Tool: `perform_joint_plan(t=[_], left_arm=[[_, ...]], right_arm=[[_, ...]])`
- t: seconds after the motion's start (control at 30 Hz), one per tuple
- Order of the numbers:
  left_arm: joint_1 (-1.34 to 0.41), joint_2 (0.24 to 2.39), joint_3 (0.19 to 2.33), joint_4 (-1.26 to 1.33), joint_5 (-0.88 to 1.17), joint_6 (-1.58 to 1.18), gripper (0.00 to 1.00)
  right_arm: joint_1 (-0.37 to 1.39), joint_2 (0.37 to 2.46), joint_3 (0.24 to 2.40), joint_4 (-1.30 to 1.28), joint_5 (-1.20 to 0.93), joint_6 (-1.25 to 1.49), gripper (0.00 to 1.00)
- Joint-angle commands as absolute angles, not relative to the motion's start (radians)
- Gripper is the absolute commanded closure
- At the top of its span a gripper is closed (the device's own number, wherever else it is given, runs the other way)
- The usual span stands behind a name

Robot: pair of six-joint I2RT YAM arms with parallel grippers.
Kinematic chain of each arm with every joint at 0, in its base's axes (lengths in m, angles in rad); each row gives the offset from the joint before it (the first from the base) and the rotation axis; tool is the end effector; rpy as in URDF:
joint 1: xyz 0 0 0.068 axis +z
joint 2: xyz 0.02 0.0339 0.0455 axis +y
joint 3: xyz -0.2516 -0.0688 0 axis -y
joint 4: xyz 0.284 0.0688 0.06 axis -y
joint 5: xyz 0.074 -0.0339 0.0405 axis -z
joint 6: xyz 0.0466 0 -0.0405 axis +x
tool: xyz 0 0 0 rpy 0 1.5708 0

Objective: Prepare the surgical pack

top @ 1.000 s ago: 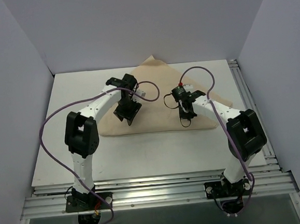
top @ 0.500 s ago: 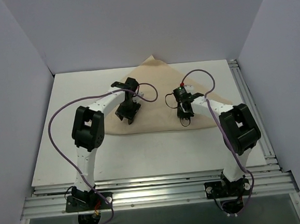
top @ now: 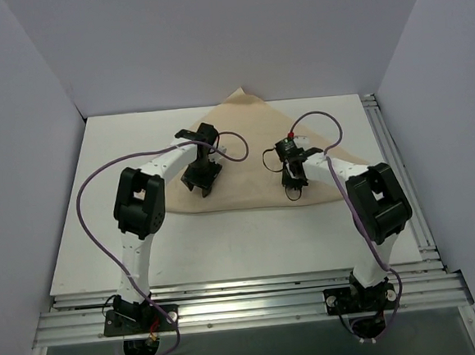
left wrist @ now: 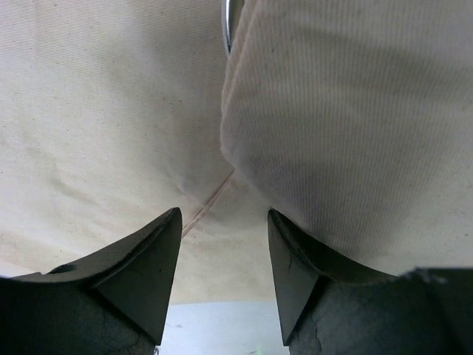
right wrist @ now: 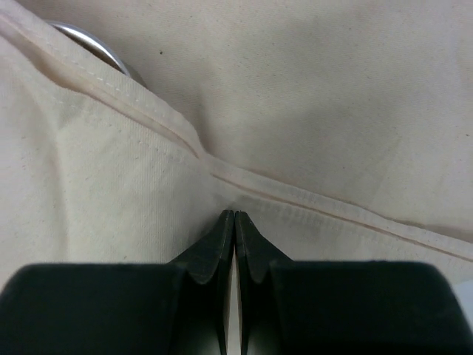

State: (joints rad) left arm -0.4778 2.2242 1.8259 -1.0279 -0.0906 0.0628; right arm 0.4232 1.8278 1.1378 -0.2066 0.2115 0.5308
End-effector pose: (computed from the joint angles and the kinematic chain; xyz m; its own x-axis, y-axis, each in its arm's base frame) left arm 0.4240 -0.2148 0.1393 -0.8490 0.5100 -0.1382 0.5006 0.8600 0.0984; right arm 0.3832 0.1618 0.1289 -0.7571 0.2018 -0.6214 0.1173 0.9776 0.1746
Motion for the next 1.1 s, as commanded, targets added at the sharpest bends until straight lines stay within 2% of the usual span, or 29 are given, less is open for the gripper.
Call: perform_joint_plan(t=[0.0,0.23,0.6,0.83,1.07], left_arm=[[-0.480,2.123,1.862,-1.012,-0.100,0.089,0.40],[-0.489,1.982,1.723,-1.048,-0.081,0.118,0.40],[-0.500,2.077,1.588,-0.879,-0.135,0.117,0.41],[-0.500,2.114,1.557,-0.828,-0.126,0.100,0.40],[-0.488,2.062,1.587,-0.842,-0.140,0.104,0.40]], right_arm=[[0.422,1.726,1.200,-0.288,0.230,0.540,1.00],[0.400,1.640,1.125,-0.328,0.176,0.575,1.00],[0.356,1.621,0.911,-0.166,0.063,0.652,1.00],[0.328,1.709,0.939,-0.118,0.057,0.632,1.00],[0.316,1.606,0.991,-0.261,0.106,0.618,1.00]])
